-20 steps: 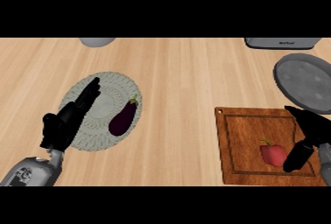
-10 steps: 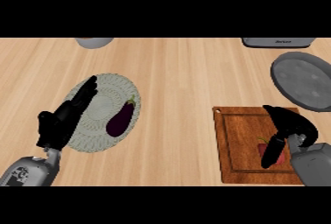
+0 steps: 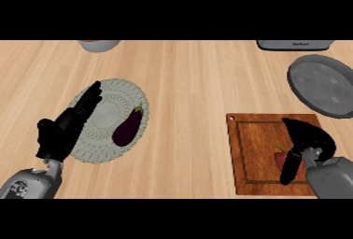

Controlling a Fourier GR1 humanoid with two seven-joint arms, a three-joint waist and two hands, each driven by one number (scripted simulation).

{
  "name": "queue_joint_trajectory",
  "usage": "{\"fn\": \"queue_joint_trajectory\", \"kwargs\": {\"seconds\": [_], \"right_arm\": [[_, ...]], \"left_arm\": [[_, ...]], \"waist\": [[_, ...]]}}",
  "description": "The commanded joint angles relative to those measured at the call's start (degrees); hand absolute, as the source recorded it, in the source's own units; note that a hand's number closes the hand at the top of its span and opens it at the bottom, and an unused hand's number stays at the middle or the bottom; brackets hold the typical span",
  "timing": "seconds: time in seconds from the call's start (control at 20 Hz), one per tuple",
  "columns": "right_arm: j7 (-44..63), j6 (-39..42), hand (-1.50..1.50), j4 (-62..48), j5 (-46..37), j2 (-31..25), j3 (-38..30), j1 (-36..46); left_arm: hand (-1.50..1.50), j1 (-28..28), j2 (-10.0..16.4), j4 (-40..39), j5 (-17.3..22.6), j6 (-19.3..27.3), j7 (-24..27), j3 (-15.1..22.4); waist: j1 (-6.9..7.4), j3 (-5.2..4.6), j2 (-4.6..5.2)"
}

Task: Pick the bell pepper from the cutting board and place it in the pan

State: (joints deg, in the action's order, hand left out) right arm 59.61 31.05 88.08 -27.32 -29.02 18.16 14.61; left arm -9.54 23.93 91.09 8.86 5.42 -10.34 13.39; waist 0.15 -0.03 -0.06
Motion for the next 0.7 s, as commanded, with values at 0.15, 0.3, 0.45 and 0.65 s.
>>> {"fn": "queue_joint_trajectory", "kwargs": {"seconds": [0.15,0.3,0.45,0.65], "right_arm": [[7.0,-0.1,-1.5,-2.3,-5.4,4.3,0.8,-0.7],[4.0,-0.7,-1.5,-4.5,-8.0,5.0,0.2,-0.7],[0.0,-0.5,-1.5,-3.5,-9.1,2.4,-2.2,-4.2],[-7.3,1.5,1.5,-5.4,-10.6,3.4,-0.7,-6.3]], "left_arm": [[0.0,2.0,-0.2,1.1,-0.3,-2.5,0.1,-1.9],[0.0,-2.2,-2.7,-1.6,-3.2,-1.7,-0.8,-1.2],[0.0,1.5,-4.0,-1.3,-5.1,-1.4,2.0,-0.7],[0.0,0.3,-4.2,-0.7,-3.8,-4.2,-0.5,-3.6]], "waist": [[0.1,0.01,0.04],[-0.13,0.03,0.11],[-0.2,0.02,0.07],[-0.14,0.03,0.06]]}}
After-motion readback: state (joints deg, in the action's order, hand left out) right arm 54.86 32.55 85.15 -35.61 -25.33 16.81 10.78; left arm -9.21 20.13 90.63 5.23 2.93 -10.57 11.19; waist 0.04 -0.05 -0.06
